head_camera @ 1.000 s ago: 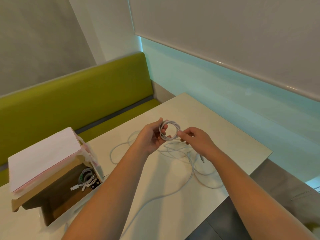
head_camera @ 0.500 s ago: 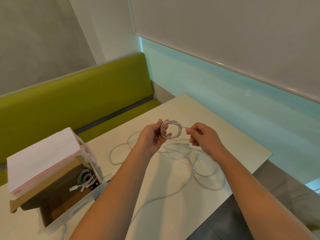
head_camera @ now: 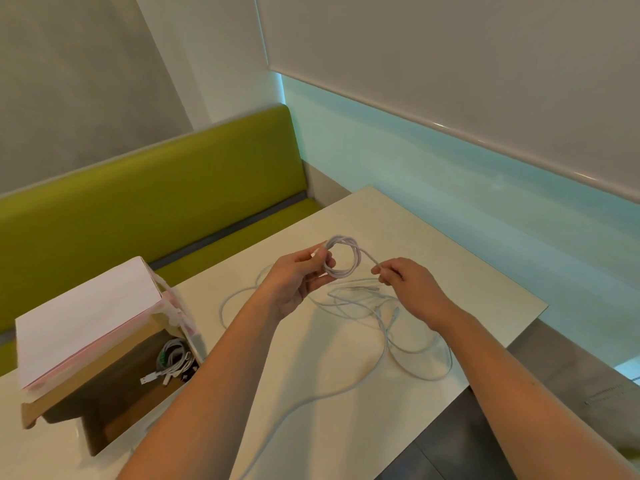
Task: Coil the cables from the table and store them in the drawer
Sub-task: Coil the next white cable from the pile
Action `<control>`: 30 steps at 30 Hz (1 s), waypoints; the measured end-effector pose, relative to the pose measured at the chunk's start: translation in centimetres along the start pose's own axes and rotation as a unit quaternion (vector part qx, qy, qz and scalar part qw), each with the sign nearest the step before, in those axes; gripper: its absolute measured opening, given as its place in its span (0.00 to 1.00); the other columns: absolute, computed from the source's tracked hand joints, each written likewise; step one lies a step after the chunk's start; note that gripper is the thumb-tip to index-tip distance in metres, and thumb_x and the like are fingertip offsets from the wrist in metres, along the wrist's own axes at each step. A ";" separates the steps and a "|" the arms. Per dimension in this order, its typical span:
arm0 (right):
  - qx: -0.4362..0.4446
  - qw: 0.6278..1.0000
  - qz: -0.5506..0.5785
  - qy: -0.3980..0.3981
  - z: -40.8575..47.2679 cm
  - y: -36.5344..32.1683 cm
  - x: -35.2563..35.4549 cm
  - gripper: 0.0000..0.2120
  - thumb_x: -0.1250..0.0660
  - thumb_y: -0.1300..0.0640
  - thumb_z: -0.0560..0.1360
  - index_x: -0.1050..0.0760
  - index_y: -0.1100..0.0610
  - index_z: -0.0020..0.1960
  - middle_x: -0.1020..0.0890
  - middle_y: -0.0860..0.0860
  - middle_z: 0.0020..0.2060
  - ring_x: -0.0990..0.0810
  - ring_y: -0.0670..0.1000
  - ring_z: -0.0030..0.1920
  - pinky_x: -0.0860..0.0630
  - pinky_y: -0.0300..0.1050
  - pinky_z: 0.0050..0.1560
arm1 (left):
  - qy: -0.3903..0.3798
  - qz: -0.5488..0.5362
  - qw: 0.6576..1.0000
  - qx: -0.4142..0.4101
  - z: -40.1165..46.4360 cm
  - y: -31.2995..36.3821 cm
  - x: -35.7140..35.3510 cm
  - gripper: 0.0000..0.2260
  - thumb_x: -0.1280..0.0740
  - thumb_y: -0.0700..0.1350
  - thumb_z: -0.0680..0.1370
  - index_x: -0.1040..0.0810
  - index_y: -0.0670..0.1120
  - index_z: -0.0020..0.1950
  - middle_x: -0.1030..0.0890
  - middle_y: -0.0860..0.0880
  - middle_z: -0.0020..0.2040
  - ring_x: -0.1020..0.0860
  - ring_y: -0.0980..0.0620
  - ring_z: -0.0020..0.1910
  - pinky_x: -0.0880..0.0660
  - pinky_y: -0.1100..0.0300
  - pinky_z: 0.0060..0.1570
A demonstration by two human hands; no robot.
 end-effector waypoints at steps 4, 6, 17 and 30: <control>0.018 0.996 -0.085 0.007 0.4 0.2 -0.4 0.10 0.37 0.58 0.81 0.17 0.53 0.53 0.23 0.50 0.46 0.26 0.48 0.46 0.33 0.36 0.42 | -0.009 -0.015 0.999 0.030 -0.3 -1.2 -0.4 0.09 0.38 0.39 0.81 0.20 0.36 0.51 0.20 0.44 0.41 0.20 0.50 0.40 0.17 0.58 0.44; -0.005 0.995 -0.095 -0.003 0.6 0.7 -0.5 0.08 0.36 0.60 0.80 0.18 0.54 0.53 0.23 0.49 0.47 0.26 0.49 0.45 0.33 0.39 0.43 | -0.009 -0.066 0.996 0.051 -0.3 -1.9 -0.5 0.08 0.38 0.39 0.82 0.21 0.36 0.52 0.20 0.44 0.42 0.20 0.50 0.40 0.17 0.57 0.42; -0.162 0.892 0.416 0.069 -0.2 2.0 -0.2 0.07 0.30 0.64 0.76 0.20 0.68 0.49 0.16 0.61 0.40 0.15 0.53 0.37 0.17 0.42 0.42 | 0.011 -0.059 0.995 0.078 0.0 -3.7 0.2 0.09 0.37 0.38 0.81 0.20 0.37 0.56 0.21 0.43 0.44 0.21 0.47 0.45 0.17 0.59 0.39; -0.241 0.822 0.499 -0.131 -1.5 -0.1 -4.8 0.16 0.38 0.46 0.80 0.19 0.57 0.51 0.23 0.52 0.38 0.23 0.51 0.37 0.21 0.44 0.35 | 0.059 -0.068 0.994 0.069 0.5 -4.3 0.1 0.06 0.33 0.38 0.79 0.17 0.39 0.51 0.19 0.47 0.41 0.18 0.53 0.39 0.18 0.62 0.42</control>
Point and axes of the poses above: each hand's wrist, its own z-axis towards the middle knuckle, its own x-axis out of the back of the hand, y = z × x, the point moved 8 cm from there along z, towards the middle knuckle
